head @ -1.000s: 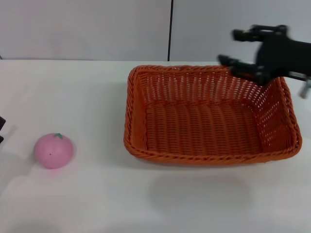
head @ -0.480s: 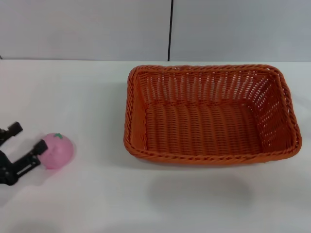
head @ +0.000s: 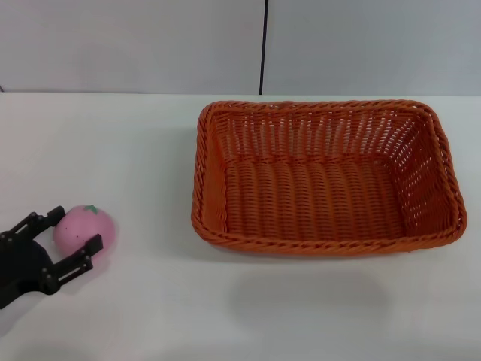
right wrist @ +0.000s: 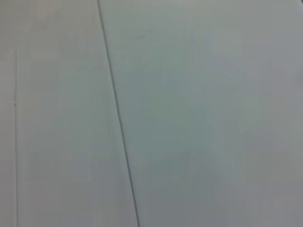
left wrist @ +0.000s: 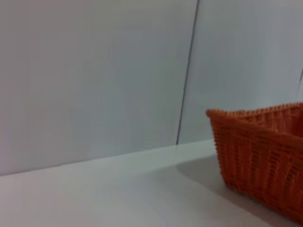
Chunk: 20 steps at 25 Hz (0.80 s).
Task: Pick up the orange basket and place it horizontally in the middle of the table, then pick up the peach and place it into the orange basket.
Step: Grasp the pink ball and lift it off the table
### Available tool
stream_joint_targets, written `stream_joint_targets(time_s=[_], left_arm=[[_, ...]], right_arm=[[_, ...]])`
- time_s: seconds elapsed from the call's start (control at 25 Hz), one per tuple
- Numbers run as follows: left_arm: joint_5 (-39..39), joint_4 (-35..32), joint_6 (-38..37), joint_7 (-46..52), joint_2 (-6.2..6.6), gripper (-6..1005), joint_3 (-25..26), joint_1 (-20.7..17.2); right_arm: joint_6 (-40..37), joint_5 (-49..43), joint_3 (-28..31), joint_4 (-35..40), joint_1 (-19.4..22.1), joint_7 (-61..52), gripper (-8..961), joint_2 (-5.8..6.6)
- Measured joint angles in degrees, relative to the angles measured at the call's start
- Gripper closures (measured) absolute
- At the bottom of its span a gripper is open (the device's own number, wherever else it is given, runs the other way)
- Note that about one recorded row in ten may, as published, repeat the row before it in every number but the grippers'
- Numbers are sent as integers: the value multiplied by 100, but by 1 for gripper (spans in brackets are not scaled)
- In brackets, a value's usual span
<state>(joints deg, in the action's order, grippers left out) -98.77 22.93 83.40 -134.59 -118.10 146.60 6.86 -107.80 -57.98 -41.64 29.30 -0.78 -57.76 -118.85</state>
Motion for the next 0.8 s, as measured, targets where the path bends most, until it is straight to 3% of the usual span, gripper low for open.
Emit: stream_joint_targets(time_s=[0.2,0.48,0.68,0.8], left_arm=[[-3,-155,-205,-318,-10,170,1,42],[38,-171,-199,-322,-30,310,86,1],[40,-226,-200,-323,-39,530,88,-6],[116,-230,-43,-289,-35,580,90,-6]], right_arm=[[-9,-7,42,-86,-13,3,378,7],[75,-7,45,-156,-90,6,379,15],[110,-7,48,-209,-132,9,379,20],[140,-7,51,-248,-131,10,378,20]])
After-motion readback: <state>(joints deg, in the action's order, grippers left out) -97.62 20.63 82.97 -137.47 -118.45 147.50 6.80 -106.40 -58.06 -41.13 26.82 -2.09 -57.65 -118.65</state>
